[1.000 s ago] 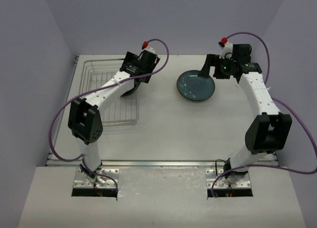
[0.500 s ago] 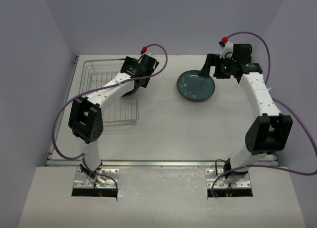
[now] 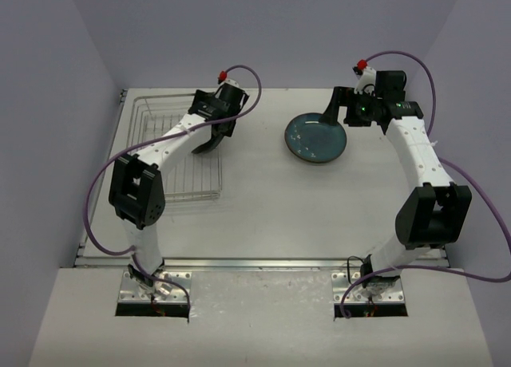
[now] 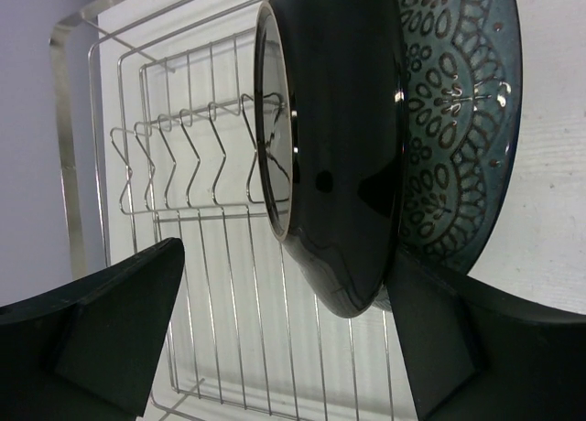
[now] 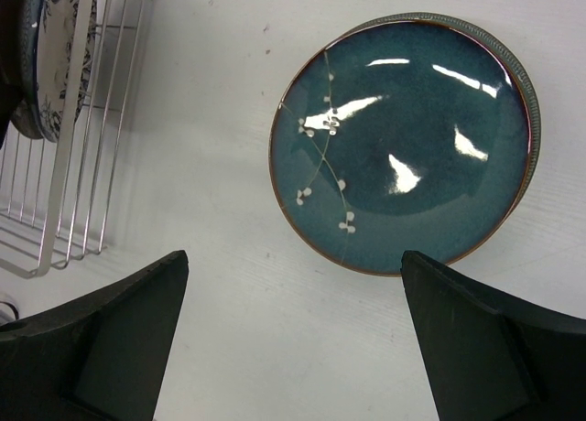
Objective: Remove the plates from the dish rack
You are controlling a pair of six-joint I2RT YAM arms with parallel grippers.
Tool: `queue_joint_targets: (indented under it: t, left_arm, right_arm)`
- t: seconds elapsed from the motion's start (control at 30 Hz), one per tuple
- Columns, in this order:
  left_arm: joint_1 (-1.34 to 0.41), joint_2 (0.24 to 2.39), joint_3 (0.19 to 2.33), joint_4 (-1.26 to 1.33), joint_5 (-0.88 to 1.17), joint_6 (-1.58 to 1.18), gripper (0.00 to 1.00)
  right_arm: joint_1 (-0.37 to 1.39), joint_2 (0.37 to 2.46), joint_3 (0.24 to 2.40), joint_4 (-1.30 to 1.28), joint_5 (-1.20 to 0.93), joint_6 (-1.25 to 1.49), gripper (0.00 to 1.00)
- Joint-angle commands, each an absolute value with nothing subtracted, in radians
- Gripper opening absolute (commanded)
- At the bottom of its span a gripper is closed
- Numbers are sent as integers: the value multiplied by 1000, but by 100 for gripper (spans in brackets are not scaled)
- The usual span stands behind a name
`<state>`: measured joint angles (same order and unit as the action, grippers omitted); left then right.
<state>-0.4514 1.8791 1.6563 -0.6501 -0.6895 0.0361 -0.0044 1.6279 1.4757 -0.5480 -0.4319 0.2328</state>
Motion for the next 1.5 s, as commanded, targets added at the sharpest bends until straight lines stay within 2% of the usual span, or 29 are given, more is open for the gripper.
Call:
queue_joint_targets:
  t: [0.0, 0.43, 0.67, 0.9, 1.03, 1.47]
  left_arm:
    - [-411, 1890, 1726, -635, -755, 14, 83]
    - [-385, 1853, 1729, -637, -743, 10, 65]
    - [-332, 1809, 1681, -653, -671, -40, 54]
    - [-327, 1690, 1566, -585, -681, -39, 52]
    - [-327, 1649, 1469, -445, -736, 3, 51]
    - [-314, 1806, 1476, -331, -794, 18, 48]
  right_arm:
    - [-6, 1598, 1491, -517, -459, 238, 99]
    - [-6, 1598, 1496, -515, -471, 239, 99]
    - [-6, 1593, 1494, -515, -466, 233, 99]
    - [-6, 1597, 1500, -517, -481, 244, 99]
    - [-6, 1600, 1504, -514, -492, 253, 99]
    - [-6, 1573, 1480, -520, -463, 215, 99]
